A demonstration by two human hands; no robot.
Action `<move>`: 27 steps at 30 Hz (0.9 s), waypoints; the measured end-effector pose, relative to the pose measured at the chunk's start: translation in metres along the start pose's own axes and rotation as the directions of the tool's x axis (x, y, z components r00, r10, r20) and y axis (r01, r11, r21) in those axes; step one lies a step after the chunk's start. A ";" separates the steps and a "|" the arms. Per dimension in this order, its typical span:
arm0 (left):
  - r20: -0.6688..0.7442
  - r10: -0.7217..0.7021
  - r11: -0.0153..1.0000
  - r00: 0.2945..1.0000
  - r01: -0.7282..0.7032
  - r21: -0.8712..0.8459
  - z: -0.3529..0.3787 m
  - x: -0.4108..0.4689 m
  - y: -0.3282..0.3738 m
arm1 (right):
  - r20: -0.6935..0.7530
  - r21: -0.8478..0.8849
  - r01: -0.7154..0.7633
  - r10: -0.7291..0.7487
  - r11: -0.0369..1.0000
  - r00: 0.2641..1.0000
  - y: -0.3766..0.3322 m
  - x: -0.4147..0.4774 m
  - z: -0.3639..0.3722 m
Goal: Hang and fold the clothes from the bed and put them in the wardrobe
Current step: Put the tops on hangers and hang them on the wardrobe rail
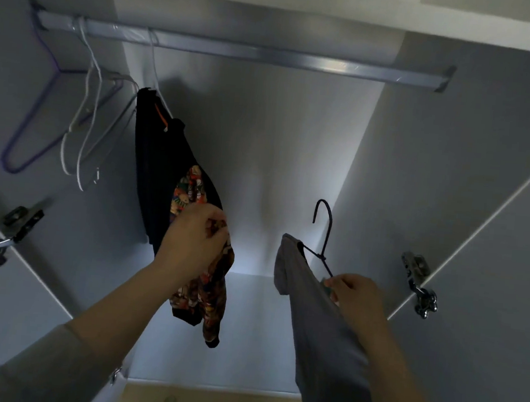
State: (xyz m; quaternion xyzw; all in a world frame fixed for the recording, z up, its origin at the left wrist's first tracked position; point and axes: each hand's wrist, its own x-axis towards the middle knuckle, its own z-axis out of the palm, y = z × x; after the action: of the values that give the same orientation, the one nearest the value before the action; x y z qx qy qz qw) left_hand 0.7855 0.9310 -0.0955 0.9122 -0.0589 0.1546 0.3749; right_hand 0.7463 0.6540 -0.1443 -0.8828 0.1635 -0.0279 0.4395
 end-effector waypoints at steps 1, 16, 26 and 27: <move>-0.036 0.022 0.998 0.999 -0.020 0.058 -0.003 0.008 -0.003 | 0.000 0.011 -0.001 0.001 1.000 1.000 -0.004 0.003 0.002; -0.033 -0.018 0.973 0.999 0.025 0.228 -0.038 0.088 -0.061 | -0.078 0.083 0.055 -0.049 0.995 0.996 -0.087 0.029 0.044; -0.116 0.084 0.969 0.990 -0.054 0.242 -0.103 0.079 -0.127 | 0.116 0.324 -0.082 0.046 0.942 0.992 -0.156 0.031 0.081; -0.116 0.088 0.971 0.989 -0.059 0.230 -0.105 0.079 -0.129 | 0.121 0.359 -0.086 0.045 0.929 0.992 -0.164 0.031 0.084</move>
State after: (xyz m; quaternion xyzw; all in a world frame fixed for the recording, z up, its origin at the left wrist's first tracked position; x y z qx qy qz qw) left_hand 0.8642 1.0972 -0.0849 0.9346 -0.0510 0.2309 0.2657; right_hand 0.8350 0.8007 -0.0704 -0.7806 0.1604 0.0063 0.6041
